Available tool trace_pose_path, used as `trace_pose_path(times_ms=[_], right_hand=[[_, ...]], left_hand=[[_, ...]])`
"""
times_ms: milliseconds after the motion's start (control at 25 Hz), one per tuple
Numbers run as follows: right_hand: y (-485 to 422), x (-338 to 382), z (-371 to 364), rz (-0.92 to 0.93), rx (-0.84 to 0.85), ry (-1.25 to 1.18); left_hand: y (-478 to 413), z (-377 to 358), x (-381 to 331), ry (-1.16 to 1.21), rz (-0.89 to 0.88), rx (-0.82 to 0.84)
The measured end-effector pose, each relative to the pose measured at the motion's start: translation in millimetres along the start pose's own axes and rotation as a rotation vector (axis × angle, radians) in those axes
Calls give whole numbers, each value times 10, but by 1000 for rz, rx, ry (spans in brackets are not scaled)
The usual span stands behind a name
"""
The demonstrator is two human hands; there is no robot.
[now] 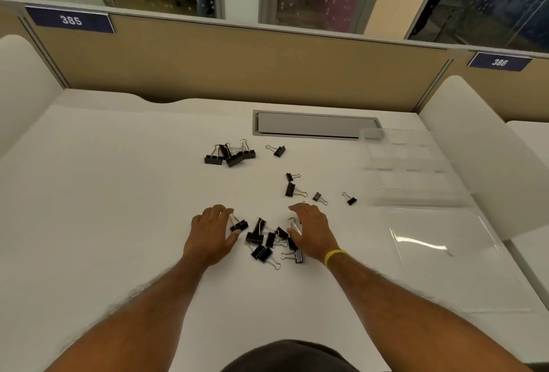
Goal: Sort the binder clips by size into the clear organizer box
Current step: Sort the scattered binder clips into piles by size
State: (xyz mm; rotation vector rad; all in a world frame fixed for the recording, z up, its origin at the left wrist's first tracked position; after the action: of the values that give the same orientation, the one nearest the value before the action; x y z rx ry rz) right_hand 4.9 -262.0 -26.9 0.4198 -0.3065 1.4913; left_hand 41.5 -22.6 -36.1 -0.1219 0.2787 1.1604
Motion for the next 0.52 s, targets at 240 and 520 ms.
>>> trace_pose_path(times_ms=[240,520], right_hand=[[220,-259,65,-38,32,-30],[336,-352,84,-18,45,-3]], left_hand=[[112,0,-93,1,-47,-58],[57,25,-335,15,-110,-58]])
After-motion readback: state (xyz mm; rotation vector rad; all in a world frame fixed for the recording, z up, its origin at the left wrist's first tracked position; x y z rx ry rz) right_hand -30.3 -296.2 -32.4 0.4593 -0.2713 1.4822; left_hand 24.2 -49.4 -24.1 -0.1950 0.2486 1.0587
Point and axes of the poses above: each hand's wrist, its own y-axis away from the middle knuckle, its own z-axis out of the back of the hand, x = y × z, the point moved 7 cm from there along -y, towards the middle knuckle, and after that the axes turned 3 degrees about -z, right-handed, at the moved point
